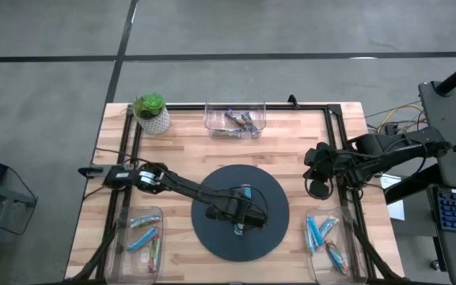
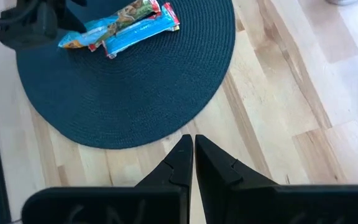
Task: Pick and place Granola Bars by type
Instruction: Put the yellow granola bar into the bottom right transparent bin
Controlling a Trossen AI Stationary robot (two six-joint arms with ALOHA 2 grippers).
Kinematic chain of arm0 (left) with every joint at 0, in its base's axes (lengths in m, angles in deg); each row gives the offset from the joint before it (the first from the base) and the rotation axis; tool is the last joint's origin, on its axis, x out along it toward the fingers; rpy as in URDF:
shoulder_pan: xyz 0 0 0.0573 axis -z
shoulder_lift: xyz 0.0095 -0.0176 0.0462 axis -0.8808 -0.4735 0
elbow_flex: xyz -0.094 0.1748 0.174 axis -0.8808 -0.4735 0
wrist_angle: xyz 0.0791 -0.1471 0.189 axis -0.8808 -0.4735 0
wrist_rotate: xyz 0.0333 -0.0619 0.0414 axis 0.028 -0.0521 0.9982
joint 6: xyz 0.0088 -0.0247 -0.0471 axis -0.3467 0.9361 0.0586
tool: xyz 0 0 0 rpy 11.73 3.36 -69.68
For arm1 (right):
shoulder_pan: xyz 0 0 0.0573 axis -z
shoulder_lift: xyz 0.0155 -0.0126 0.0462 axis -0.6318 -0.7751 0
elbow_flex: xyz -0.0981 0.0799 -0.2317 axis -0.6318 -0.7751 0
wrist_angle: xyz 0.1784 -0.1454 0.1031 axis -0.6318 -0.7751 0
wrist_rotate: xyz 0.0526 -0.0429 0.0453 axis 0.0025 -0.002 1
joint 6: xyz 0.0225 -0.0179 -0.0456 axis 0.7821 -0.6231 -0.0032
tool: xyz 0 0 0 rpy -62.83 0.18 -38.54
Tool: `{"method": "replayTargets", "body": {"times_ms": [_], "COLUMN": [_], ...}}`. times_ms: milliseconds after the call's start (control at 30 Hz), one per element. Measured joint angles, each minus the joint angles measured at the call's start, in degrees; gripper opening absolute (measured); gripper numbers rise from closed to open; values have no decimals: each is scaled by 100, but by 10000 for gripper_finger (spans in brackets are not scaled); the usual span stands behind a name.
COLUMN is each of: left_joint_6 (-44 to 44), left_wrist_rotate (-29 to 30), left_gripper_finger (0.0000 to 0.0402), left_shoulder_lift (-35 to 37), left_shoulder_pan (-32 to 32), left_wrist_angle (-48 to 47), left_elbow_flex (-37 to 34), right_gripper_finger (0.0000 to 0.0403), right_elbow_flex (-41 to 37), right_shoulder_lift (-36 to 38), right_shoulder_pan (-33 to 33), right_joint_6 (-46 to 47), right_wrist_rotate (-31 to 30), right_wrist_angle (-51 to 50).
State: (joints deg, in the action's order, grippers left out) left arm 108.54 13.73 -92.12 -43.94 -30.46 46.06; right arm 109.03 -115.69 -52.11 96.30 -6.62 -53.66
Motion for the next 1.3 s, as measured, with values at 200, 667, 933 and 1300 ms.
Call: {"method": "replayTargets", "body": {"times_ms": [200, 667, 933, 1300], "left_joint_6": [168, 231, 181, 35], "left_wrist_rotate": [-79, 64, 185, 161], "left_gripper_finger": [205, 205, 205, 205], "left_shoulder_lift": [2, -122, -242, -267], "left_shoulder_pan": [2, 18, -22, -44], "left_wrist_angle": [132, 409, 408, 468], "left_elbow_flex": [-1, -60, -68, -263], "right_gripper_finger": [11, 11, 11, 11], "right_elbow_flex": [0, 0, 0, 0], "right_shoulder_lift": [-144, -165, -165, -161], "right_shoulder_pan": [0, 0, 0, 0], "right_joint_6": [-45, -115, -117, -117], "right_wrist_rotate": [-2, -7, -13, -11], "right_wrist_angle": [33, 178, 222, 245]}}
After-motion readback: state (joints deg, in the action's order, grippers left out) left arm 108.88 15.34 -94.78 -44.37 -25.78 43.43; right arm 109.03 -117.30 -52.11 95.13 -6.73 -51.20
